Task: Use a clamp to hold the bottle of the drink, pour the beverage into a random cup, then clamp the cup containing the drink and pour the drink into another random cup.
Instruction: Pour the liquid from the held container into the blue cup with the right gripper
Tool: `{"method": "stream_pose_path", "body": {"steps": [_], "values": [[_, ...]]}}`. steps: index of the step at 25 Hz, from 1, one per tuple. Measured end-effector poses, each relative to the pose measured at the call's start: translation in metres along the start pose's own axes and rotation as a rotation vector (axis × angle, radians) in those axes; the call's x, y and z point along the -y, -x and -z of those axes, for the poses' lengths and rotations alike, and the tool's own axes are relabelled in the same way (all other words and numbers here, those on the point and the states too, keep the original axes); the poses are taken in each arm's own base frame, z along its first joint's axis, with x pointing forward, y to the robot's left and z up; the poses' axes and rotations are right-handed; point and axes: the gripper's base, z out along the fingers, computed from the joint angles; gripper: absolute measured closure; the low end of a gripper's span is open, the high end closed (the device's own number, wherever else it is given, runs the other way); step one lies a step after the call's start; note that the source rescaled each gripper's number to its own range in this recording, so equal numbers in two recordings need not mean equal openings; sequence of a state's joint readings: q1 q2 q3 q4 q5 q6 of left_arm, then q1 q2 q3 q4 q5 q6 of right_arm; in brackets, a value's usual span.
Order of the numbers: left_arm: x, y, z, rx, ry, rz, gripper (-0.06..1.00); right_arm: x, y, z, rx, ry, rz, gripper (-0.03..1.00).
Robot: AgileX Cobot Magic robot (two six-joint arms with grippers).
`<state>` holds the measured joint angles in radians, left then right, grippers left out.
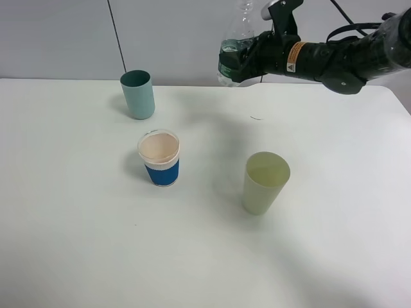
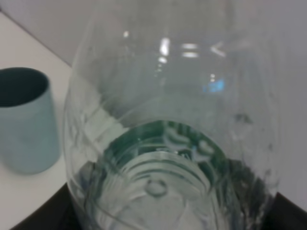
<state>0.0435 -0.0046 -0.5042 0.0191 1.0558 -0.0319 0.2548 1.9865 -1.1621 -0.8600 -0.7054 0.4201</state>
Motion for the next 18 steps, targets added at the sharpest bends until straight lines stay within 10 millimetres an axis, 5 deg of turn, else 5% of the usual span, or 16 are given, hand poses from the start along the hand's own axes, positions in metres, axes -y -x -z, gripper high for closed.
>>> {"method": "stream_pose_path", "body": {"steps": [18], "values": [[0.000, 0.000, 0.000, 0.000, 0.000, 0.000, -0.06, -0.080, 0.019, -0.031, -0.089, 0.220, 0.453, 0.97]]}}
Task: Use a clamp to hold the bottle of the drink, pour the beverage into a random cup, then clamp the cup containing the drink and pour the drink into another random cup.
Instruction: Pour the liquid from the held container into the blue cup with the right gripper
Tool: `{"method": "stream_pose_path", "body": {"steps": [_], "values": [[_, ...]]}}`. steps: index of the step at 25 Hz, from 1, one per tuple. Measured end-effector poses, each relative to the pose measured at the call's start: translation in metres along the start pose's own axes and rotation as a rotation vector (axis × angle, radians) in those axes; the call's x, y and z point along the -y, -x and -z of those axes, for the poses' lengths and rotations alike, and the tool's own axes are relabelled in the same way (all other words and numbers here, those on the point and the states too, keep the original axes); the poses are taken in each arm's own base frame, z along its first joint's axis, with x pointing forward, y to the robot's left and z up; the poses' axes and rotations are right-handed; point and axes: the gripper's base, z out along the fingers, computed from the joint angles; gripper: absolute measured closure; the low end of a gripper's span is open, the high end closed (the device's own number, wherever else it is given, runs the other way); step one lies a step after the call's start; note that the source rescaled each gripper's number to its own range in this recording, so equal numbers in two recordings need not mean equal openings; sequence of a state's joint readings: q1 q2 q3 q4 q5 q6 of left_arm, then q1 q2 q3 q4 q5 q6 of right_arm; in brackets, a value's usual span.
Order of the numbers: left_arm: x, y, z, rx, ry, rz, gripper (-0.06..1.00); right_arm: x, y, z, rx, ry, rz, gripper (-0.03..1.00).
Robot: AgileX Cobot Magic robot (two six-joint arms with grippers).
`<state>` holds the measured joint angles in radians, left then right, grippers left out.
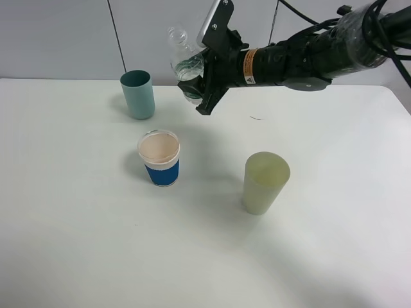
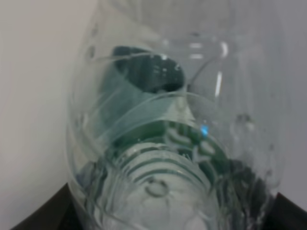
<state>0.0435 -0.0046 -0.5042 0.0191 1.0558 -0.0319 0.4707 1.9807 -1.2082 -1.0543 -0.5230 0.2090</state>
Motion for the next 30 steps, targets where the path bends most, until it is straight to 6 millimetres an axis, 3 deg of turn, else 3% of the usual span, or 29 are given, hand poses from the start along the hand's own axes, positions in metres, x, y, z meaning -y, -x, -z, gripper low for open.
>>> {"method": "stream_pose_path", "body": {"steps": [30], "values": [[0.000, 0.000, 0.000, 0.000, 0.000, 0.000, -0.06, -0.024, 0.000, -0.011, -0.246, 0.092, 0.675, 0.97]]}}
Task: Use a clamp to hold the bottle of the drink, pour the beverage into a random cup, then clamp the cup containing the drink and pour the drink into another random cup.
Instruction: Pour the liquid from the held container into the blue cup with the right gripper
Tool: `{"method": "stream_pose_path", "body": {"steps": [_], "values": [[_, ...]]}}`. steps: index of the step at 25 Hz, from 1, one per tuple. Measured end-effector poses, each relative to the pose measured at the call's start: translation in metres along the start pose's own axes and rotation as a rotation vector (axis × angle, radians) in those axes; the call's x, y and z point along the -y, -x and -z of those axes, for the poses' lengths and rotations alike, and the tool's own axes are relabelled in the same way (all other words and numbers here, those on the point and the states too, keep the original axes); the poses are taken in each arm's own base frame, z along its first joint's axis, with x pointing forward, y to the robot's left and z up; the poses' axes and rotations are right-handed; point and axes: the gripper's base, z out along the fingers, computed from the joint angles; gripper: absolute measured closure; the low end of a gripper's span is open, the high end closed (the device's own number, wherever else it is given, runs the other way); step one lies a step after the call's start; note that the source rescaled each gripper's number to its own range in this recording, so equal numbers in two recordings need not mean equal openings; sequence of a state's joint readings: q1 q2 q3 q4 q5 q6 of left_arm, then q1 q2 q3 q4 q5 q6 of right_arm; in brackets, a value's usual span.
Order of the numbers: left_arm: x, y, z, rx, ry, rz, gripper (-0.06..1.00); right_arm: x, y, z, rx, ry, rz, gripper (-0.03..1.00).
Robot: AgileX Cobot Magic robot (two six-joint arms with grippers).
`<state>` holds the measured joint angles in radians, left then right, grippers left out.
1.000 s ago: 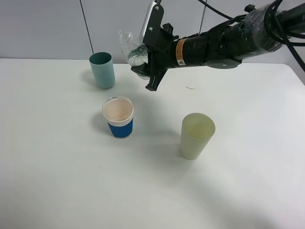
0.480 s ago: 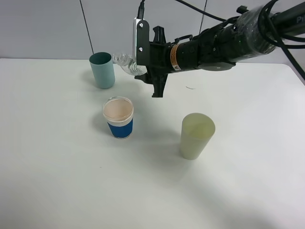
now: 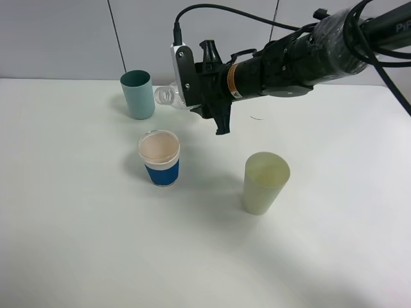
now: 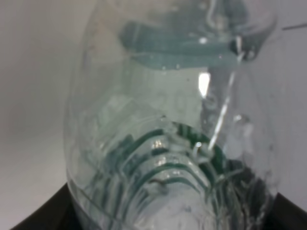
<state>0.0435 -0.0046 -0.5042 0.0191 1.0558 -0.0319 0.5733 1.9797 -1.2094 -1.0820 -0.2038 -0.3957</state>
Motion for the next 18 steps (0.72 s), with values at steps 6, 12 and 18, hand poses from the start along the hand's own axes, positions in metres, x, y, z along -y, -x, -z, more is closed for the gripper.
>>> {"method": "stream_pose_path", "body": {"steps": [6, 12, 18], "values": [[0.000, 0.000, 0.000, 0.000, 0.000, 0.000, -0.06, 0.011, 0.006, -0.001, -0.027, -0.017, 0.076, 0.97], [0.000, 0.000, 0.000, 0.000, 0.000, 0.000, -0.06, 0.023, 0.017, -0.002, -0.025, -0.042, 0.134, 0.97], [0.000, 0.000, 0.000, 0.000, 0.000, 0.000, -0.06, 0.022, 0.017, -0.002, -0.046, -0.028, 0.242, 0.97]]}}
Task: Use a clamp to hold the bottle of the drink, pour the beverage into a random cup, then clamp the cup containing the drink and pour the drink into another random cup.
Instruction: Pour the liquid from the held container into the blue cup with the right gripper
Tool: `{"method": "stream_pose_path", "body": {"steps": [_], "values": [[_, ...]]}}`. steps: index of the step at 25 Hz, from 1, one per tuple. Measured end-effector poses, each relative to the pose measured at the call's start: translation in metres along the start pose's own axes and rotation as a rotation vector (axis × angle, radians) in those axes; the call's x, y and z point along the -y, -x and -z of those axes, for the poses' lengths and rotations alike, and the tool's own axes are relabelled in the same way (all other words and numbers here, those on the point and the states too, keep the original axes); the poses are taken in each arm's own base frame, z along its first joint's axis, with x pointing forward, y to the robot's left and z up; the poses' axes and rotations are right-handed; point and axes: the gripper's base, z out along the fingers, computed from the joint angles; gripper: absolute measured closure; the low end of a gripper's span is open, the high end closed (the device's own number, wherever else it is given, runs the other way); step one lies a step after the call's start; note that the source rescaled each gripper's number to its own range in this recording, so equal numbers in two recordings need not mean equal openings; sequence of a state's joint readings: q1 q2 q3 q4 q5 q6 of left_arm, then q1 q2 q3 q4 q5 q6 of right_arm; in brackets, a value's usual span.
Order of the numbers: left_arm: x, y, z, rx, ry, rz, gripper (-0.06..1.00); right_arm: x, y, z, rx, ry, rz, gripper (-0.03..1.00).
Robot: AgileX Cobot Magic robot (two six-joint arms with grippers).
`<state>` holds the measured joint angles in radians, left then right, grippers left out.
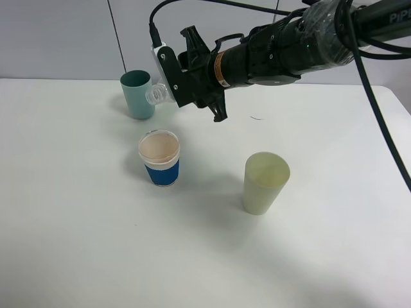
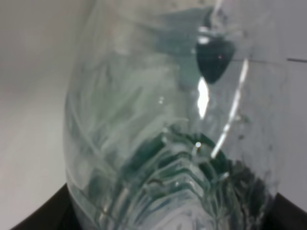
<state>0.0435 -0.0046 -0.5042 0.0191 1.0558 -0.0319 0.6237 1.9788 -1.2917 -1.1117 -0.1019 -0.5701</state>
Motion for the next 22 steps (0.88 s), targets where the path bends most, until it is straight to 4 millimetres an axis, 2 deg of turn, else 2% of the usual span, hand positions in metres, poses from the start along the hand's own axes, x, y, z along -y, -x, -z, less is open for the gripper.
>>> {"method": "stream_pose_path", "body": {"steps": [22], "values": [[0.0000, 0.0000, 0.0000, 0.000, 0.000, 0.000, -0.06, -0.0008, 0.0049, -0.0005, -0.004, 0.016, 0.244, 0.97]]}}
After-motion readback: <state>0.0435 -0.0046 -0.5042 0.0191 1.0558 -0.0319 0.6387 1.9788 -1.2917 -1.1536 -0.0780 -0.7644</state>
